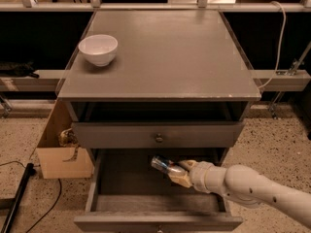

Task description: Pick redbull can from middle drawer and place on counter

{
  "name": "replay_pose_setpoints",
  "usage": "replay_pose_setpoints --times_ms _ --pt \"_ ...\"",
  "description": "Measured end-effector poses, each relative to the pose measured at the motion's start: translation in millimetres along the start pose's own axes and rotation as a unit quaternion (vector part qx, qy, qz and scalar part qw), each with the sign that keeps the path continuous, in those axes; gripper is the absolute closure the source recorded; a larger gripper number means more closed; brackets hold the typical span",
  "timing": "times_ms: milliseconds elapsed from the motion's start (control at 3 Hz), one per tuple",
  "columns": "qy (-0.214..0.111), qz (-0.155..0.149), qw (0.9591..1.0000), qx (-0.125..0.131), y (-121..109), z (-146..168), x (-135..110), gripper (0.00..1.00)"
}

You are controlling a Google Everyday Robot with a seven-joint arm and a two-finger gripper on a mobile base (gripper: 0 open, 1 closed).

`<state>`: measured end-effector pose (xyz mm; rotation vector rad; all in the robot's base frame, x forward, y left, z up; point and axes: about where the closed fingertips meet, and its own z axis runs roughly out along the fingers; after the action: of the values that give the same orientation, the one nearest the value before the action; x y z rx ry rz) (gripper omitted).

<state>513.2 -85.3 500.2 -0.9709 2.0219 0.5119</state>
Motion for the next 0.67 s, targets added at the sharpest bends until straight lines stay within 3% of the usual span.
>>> replay_pose_setpoints --times_ms 333,667 --pt "-0.017 -0.011 0.9998 0.007 -13.5 -60.5 -16.7 1.0" --pt "-0.017 -0.011 0.9998 0.007 -13.5 -60.5 -16.7 1.0"
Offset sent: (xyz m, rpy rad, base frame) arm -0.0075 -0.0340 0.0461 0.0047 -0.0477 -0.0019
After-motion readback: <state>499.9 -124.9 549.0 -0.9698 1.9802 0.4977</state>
